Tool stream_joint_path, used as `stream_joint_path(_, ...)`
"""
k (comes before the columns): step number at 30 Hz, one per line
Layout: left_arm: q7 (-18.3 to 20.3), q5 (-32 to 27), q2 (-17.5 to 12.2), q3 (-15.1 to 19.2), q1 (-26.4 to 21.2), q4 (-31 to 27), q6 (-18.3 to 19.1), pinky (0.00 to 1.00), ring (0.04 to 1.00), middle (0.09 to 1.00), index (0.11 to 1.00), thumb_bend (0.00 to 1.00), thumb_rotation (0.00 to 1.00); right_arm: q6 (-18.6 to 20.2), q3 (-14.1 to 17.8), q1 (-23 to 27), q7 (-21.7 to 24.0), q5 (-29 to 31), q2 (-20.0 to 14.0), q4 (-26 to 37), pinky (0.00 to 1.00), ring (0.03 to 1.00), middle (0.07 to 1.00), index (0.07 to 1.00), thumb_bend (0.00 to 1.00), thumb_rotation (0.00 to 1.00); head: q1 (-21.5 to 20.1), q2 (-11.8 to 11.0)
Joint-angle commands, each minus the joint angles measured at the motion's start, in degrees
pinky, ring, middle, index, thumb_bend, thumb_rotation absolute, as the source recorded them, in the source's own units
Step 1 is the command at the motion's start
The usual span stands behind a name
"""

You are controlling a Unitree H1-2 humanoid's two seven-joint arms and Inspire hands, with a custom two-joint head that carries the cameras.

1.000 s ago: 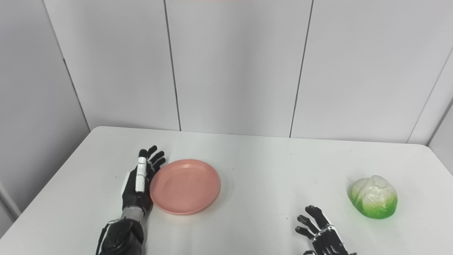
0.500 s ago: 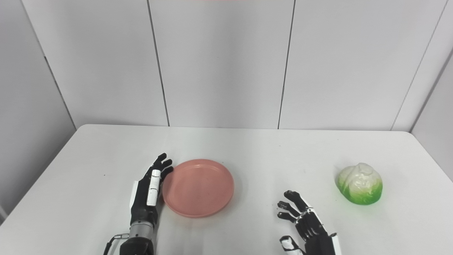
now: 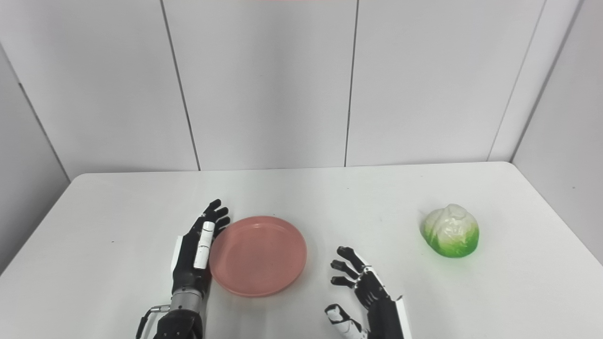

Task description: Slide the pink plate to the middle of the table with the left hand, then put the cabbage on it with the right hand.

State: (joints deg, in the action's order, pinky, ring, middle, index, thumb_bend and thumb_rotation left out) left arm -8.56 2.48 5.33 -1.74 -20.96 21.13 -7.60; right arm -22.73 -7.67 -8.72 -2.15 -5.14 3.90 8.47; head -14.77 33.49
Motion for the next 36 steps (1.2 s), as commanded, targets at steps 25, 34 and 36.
stream_joint_path(25,5.5,-2.7,-1.9,0.5,-0.4,0.4,-1.1,0.84,0.837,0.841,0.832,0.85,0.94,5.4,4.1,-1.1,-10.9,-17.7,2.4,11.7,0.66,0.764,0.836,0.813,0.73,0.8,-7.9,-1.8)
stream_joint_path(34,6.8,-3.6,-1.7,0.8,0.4,-1.4,0.2,0.82,0.825,0.816,0.814,0.83,0.93,16.3,14.3,6.0,-5.7,-28.0,-7.1,21.5,0.65,0.768,0.821,0.797,0.82,0.84,-7.6,-2.0)
stream_joint_path(36,7.0,-3.5,-1.6,0.7,0.6,-1.6,0.3,0.82,0.823,0.812,0.814,0.83,0.93,19.4,16.1,7.6,-4.0,-28.4,-9.1,22.9,0.63,0.764,0.825,0.798,0.84,0.86,-7.5,-2.1)
